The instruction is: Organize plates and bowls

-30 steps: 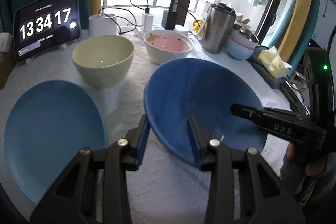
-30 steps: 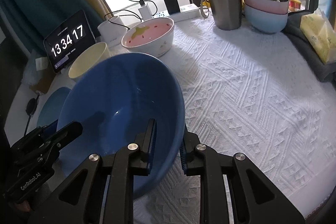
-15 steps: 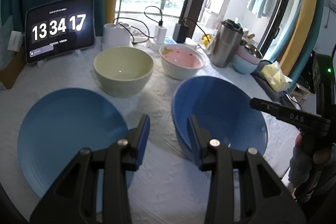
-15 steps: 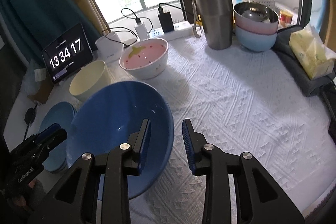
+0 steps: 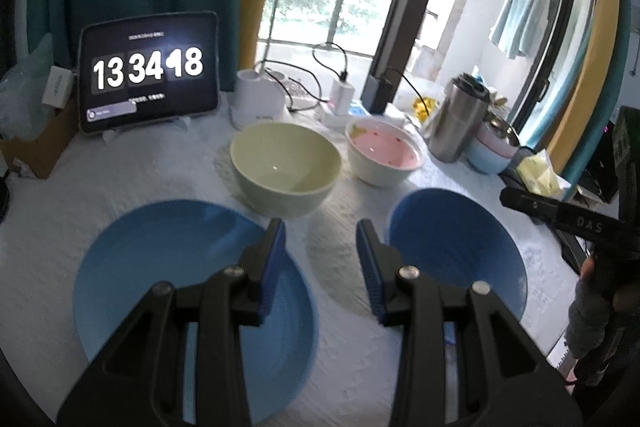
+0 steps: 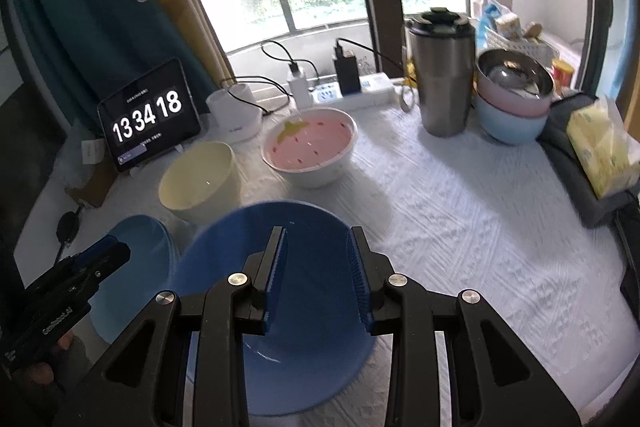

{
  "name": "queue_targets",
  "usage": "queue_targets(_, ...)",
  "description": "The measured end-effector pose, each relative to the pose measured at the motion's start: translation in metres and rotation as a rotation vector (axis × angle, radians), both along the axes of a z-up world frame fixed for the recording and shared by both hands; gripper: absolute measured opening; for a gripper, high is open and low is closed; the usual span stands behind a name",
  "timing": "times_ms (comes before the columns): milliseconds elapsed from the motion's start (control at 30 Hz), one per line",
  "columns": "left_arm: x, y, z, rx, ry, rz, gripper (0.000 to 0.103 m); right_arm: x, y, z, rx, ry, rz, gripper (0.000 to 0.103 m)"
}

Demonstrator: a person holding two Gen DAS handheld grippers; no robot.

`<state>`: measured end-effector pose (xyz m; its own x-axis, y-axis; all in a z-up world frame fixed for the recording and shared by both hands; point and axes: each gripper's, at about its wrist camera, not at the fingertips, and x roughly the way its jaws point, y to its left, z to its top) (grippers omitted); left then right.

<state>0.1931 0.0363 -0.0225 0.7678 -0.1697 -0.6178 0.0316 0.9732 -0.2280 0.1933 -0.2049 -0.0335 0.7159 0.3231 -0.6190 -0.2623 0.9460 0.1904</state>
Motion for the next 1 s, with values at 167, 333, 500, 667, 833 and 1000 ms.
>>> queue_targets(167, 0.007, 0.013, 0.002, 0.002, -0.012, 0.018, 0.038, 0.007, 0.02, 0.005, -0.002, 0.0, 0.035, 0.033)
queue_targets(333, 0.015, 0.023, 0.003, -0.002, -0.021, 0.03, 0.038, 0.017, 0.04, 0.008, -0.008, 0.009, 0.065, 0.033)
queue_targets(500, 0.025, 0.035, 0.003, 0.0, -0.026, 0.038, 0.038, 0.029, 0.062, 0.01, -0.01, 0.017, 0.093, 0.033)
queue_targets(667, 0.038, 0.043, 0.004, 0.003, -0.023, 0.037, 0.038, 0.041, 0.08, 0.01, -0.006, 0.032, 0.11, 0.033)
queue_targets(833, 0.052, 0.053, 0.003, -0.002, -0.015, 0.043, 0.038, 0.052, 0.096, 0.01, 0.014, 0.055, 0.11, 0.033)
queue_targets(1000, 0.068, 0.06, -0.002, -0.01, 0.01, 0.037, 0.038, 0.066, 0.108, 0.006, 0.024, 0.084, 0.096, 0.033)
